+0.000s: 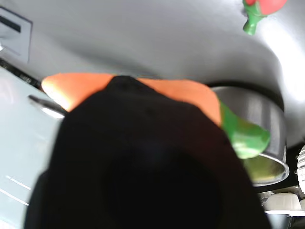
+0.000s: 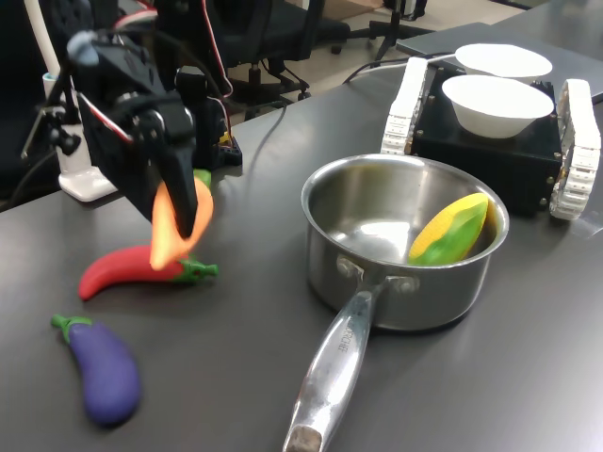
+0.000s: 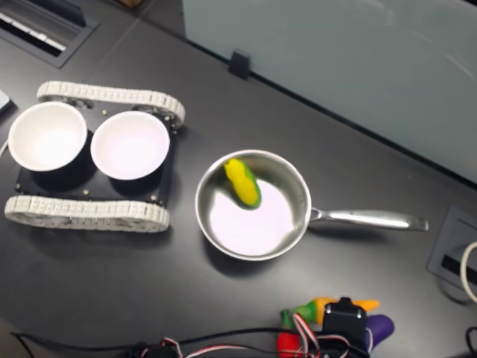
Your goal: Pick up the carrot and place them in the pan
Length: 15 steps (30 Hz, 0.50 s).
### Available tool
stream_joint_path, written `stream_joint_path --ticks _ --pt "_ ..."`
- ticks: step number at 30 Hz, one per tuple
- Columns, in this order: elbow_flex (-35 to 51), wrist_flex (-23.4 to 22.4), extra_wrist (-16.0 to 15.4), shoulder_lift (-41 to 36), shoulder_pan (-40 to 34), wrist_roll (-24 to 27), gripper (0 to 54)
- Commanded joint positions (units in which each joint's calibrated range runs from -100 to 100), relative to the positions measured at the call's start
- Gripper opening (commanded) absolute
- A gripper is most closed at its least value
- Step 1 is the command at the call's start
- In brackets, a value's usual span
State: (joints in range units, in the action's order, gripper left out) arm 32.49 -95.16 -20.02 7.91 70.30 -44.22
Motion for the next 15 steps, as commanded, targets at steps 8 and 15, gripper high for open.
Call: stream_joint_path --ticks 8,15 --pt "4.63 4.28 -6.96 -11.92 5.05 6.79 0.2" --pt "0.72 13.24 -6.87 -16.47 4.36 17.34 0.2"
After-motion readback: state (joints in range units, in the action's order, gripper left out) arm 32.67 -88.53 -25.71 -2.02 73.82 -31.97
